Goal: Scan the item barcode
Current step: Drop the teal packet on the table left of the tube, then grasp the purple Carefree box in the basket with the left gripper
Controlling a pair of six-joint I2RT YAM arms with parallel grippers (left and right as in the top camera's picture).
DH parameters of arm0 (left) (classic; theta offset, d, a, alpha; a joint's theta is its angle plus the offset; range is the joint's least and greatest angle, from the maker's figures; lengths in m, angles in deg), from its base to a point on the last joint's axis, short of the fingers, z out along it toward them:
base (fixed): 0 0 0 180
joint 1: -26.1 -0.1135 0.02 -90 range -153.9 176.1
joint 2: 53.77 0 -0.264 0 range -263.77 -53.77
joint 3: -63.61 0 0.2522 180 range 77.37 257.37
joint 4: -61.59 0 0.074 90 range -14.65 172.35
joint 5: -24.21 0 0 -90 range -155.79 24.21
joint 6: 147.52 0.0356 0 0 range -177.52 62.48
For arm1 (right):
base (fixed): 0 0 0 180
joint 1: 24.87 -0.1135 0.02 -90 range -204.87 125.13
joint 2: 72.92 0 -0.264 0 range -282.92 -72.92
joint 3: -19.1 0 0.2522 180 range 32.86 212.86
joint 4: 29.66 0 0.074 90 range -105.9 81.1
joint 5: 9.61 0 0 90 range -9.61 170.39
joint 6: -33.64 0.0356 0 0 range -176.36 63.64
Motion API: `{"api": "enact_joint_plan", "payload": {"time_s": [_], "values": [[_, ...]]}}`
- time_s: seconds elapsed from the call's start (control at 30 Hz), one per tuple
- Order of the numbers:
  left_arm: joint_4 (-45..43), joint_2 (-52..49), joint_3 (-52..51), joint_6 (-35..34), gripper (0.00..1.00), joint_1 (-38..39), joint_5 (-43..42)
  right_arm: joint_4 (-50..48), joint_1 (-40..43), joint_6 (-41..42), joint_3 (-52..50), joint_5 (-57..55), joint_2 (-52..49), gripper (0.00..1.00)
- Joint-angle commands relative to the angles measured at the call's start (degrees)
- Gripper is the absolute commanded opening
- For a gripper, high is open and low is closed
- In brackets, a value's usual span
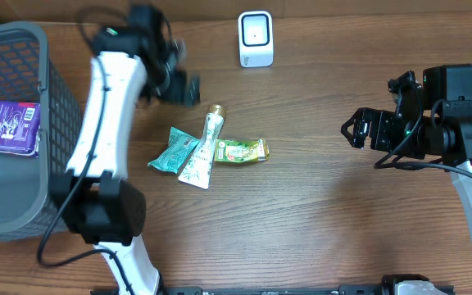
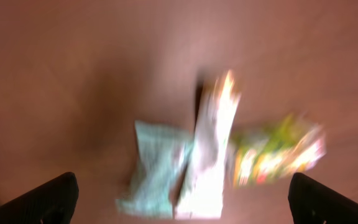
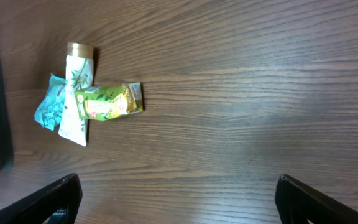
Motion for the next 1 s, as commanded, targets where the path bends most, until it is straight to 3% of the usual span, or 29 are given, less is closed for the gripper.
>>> {"api": "enact_joint_plan", "payload": {"time_s": [0.0,0.13,0.3,0.37,0.47,0.77,0.97], "values": [[-0.13,6.88,15.26,-7.26,1.0,-4.94,-5.35,-0.22,-0.26,-0.17,1.07,-0.17,0.13,1.0],[0.07,7.67,24.63,-8.87,1.0,-11.45,-6.4,-0.68,-0.26,-0.17,1.07,-0.17,0.13,1.0],[1.92,7.08,24.92,-14.97,1.0,-21.55,-4.74,-0.33,-0.26,-0.2,1.07,-0.17,0.13,1.0],[3.78,6.58,24.46,-20.76,0.89,-27.12,0.17,-0.35,-0.26,-0.2,1.07,-0.17,0.13,1.0],[4.74,6.36,22.03,-26.36,0.91,-35.52,7.72,-0.37,-0.26,-0.2,1.07,-0.17,0.13,1.0],[1.86,6.36,9.01,-22.25,0.9,-49.05,8.44,-0.37,-0.26,-0.17,1.07,-0.15,0.13,1.0],[-9.01,6.36,-7.45,-11.26,0.84,-50.97,7.34,-0.37,-0.28,-0.17,1.07,-0.15,0.13,1.0]]}}
